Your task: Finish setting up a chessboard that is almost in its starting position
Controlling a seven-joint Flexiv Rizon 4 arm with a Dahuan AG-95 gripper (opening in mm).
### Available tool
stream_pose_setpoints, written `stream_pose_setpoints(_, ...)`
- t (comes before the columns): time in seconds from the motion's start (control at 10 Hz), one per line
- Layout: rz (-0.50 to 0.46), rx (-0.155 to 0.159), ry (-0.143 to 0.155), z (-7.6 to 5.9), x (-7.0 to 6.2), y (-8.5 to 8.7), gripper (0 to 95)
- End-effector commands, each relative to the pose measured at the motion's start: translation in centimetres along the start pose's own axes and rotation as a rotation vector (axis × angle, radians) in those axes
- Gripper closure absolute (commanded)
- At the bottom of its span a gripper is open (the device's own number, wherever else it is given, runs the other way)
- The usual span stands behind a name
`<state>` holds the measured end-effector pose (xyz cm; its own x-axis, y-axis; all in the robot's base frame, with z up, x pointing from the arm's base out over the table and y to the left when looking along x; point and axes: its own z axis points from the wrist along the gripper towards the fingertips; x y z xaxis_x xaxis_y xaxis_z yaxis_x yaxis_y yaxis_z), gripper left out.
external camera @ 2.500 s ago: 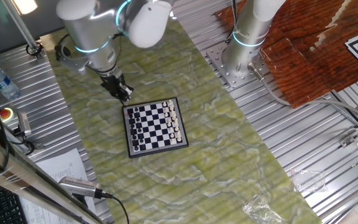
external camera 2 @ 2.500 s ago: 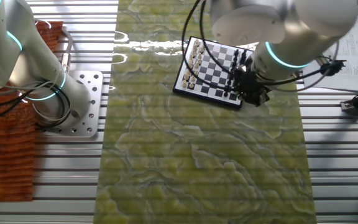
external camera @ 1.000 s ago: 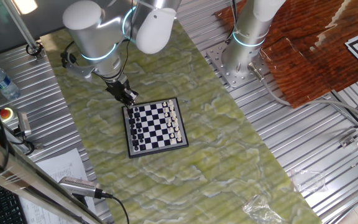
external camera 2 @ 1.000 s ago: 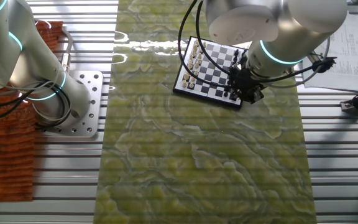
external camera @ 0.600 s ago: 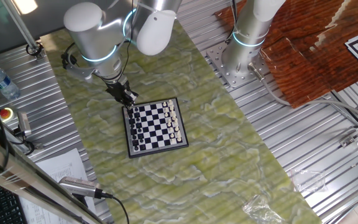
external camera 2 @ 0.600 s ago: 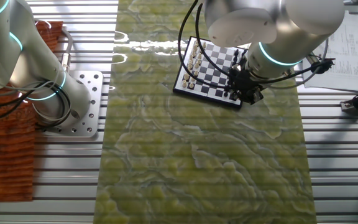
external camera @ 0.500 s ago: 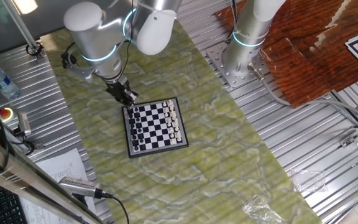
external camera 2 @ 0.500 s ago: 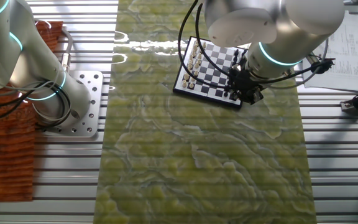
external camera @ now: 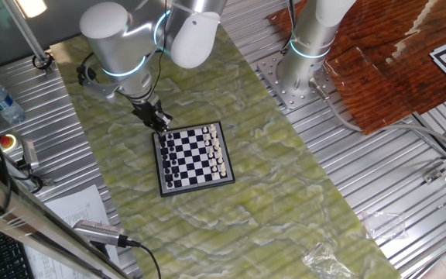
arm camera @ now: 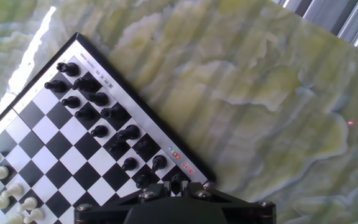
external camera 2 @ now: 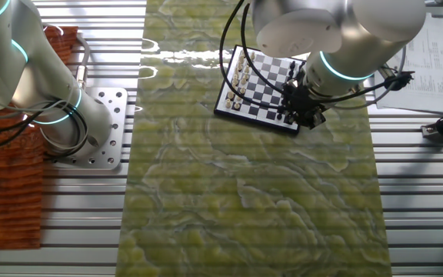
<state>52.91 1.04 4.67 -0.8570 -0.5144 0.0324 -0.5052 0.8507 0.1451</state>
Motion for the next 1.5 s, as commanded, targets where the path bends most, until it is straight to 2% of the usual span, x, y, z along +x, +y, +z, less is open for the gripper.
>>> stream_pose_setpoints(0.1, -0.002, -0.002, 0.0, 0.0, 0.04, 0.0, 95.0)
stream_pose_setpoints(1.5, -0.002, -0.003, -0.002, 0.2, 0.28, 0.2, 95.0)
